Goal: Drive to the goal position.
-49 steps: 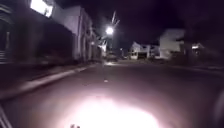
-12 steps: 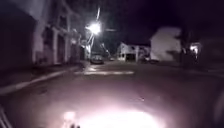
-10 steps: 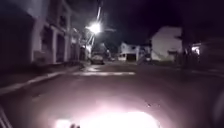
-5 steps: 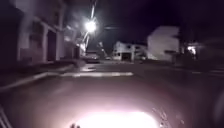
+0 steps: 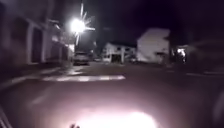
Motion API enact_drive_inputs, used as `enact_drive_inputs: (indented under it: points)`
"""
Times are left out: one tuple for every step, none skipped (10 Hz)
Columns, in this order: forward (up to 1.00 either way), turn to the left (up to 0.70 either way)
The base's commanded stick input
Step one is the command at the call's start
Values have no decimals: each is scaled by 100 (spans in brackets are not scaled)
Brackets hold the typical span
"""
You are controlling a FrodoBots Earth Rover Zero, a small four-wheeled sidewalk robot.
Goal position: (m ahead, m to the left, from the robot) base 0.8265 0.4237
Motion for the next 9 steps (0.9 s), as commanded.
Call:
enact_drive_inputs:
  points:
    - [100,0]
    - [100,0]
    - [100,0]
    - [100,0]
    - [100,0]
    - [100,0]
    - [8,-41]
    - [0,-45]
    - [0,-45]
